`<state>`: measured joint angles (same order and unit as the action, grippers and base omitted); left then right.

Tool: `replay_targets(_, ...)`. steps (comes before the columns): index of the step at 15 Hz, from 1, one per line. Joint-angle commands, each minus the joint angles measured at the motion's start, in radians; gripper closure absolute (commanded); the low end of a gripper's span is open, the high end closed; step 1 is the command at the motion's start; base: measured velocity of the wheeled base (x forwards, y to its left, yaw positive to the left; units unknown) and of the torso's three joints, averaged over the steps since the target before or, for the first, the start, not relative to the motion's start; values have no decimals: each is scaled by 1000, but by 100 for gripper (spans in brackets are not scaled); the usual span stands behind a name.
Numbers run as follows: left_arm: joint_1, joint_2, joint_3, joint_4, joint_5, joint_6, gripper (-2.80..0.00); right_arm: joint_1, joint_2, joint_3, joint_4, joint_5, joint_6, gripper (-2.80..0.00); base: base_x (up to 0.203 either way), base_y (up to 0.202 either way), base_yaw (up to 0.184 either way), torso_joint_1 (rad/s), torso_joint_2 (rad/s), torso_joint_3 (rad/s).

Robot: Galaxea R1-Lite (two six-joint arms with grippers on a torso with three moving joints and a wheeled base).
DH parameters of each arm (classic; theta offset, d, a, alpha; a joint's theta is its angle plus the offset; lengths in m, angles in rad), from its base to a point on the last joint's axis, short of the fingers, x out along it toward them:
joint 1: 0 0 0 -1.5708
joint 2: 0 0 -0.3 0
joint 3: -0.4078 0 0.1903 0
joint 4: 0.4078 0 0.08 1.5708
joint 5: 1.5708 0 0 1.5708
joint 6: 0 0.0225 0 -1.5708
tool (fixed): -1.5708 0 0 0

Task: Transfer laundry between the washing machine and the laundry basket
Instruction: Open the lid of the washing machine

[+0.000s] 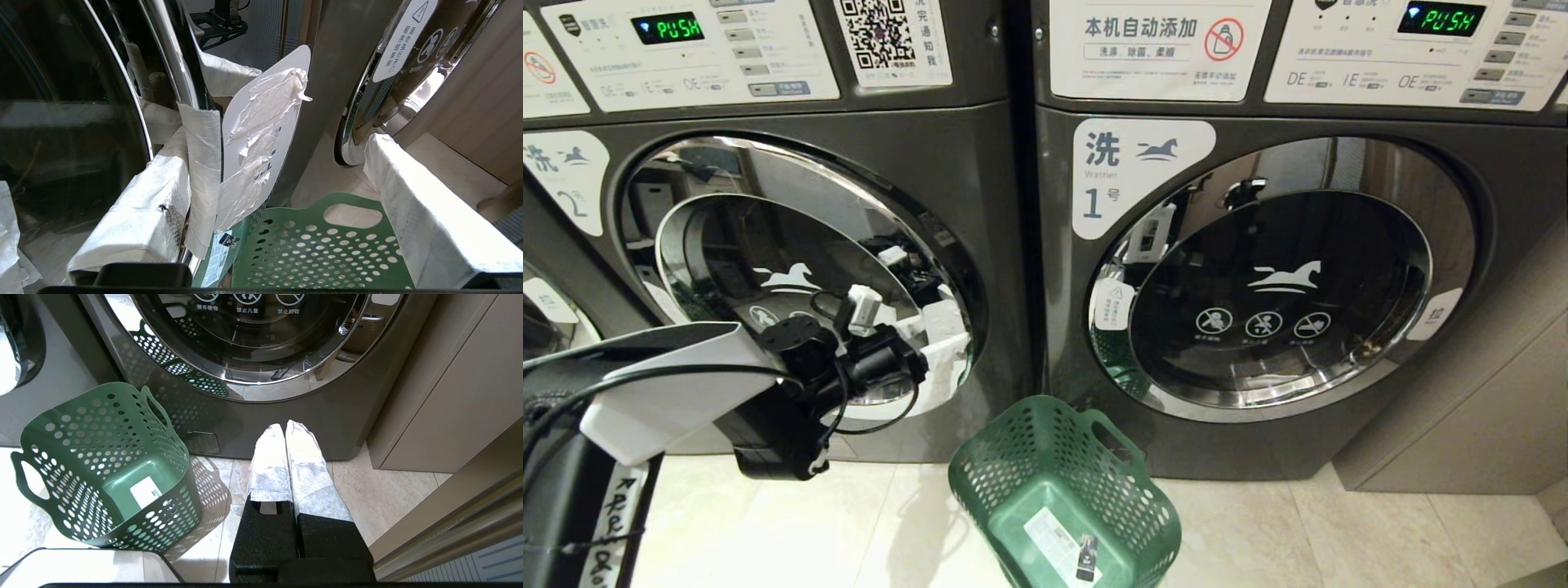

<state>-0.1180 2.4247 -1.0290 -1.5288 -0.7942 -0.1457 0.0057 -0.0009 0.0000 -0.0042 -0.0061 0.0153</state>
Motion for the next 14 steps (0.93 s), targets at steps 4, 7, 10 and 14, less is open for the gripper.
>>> replay_targets(4,71,26,1,-1,-6,-15,-280,0,1,0,0,0,0,0,0,0,0,0,0,0)
replay_targets(7,131,31,-3,-1,-5,-23,-280,0,1,0,0,0,0,0,0,0,0,0,0,0)
replay_targets(10,229,-3,-1,-1,-1,5,-280,0,1,0,0,0,0,0,0,0,0,0,0,0)
replay_targets(14,320,-243,99,-1,-1,11,-280,0,1,0,0,0,0,0,0,0,0,0,0,0)
